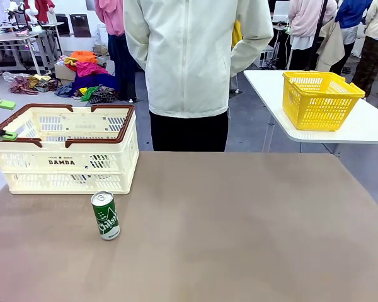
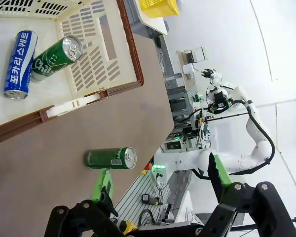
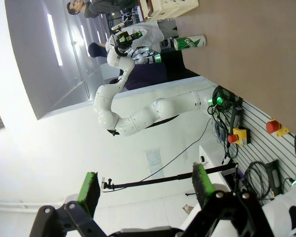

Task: Place the drinks into the Shopping basket.
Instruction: Pick up one drink and place it into the Shopping basket.

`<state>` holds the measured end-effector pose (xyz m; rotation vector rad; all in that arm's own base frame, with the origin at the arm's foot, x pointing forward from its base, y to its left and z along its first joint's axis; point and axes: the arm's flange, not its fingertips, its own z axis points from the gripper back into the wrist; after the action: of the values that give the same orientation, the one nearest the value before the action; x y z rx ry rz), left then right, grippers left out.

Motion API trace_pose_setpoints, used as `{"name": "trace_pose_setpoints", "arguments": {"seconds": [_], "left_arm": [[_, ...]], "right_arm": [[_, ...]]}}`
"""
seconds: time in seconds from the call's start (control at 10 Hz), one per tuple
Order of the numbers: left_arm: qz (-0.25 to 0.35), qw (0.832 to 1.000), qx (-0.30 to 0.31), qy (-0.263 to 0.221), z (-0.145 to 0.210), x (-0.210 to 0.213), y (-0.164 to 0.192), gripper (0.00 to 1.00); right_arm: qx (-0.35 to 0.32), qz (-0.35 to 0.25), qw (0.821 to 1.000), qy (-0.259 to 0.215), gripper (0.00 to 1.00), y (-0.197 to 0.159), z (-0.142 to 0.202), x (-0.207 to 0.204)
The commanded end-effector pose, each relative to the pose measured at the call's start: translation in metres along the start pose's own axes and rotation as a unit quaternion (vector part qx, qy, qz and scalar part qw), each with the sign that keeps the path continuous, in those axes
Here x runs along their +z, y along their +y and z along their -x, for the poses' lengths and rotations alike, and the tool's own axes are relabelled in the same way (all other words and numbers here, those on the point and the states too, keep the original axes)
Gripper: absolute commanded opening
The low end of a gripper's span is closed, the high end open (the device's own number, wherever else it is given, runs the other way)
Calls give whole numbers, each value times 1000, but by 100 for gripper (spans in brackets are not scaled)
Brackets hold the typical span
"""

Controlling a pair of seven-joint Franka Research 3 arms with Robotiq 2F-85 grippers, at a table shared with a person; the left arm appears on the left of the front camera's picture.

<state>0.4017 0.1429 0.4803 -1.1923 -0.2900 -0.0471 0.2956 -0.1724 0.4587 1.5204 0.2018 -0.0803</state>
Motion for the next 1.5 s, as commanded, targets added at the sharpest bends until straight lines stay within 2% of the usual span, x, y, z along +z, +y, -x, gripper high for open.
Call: {"name": "trace_pose_setpoints", "arguments": {"seconds": [0.0, 0.1, 0.2, 0.4, 0.5, 0.7, 0.9, 1.1, 1.2, 1.3, 1.4], "left_arm": [[-1, 1000, 0, 5, 3, 3, -1, 100], [0, 1000, 0, 0, 0, 0, 0, 100], [-76, 997, -25, -3, 27, -13, -40, 100], [-159, 983, -87, 16, 75, -53, -103, 100], [-203, 971, -118, 36, 94, -78, -124, 100], [-313, 934, -151, 82, 119, -137, -155, 100], [-394, 898, -159, 117, 132, -193, -167, 100], [-460, 862, -164, 134, 146, -246, -164, 100], [-490, 849, -162, 116, 148, -264, -158, 100], [-523, 837, -151, 61, 142, -277, -152, 100], [-453, 864, -174, 134, 157, -261, -162, 100]], "right_arm": [[-9, 8, 1000, 4, 100, 6, 2, 1], [-9, 8, 1000, 4, 100, 6, 2, 1], [-9, 8, 1000, 4, 100, 6, 2, 1], [-9, 8, 1000, 4, 100, 6, 2, 1], [-9, 8, 1000, 4, 100, 6, 2, 1], [-9, 8, 1000, 4, 100, 6, 2, 1], [-9, 8, 1000, 4, 100, 6, 2, 1], [-9, 8, 1000, 4, 100, 6, 2, 1], [-9, 8, 1000, 4, 100, 6, 2, 1], [-9, 8, 1000, 4, 100, 6, 2, 1], [-9, 8, 1000, 4, 100, 6, 2, 1]]}}
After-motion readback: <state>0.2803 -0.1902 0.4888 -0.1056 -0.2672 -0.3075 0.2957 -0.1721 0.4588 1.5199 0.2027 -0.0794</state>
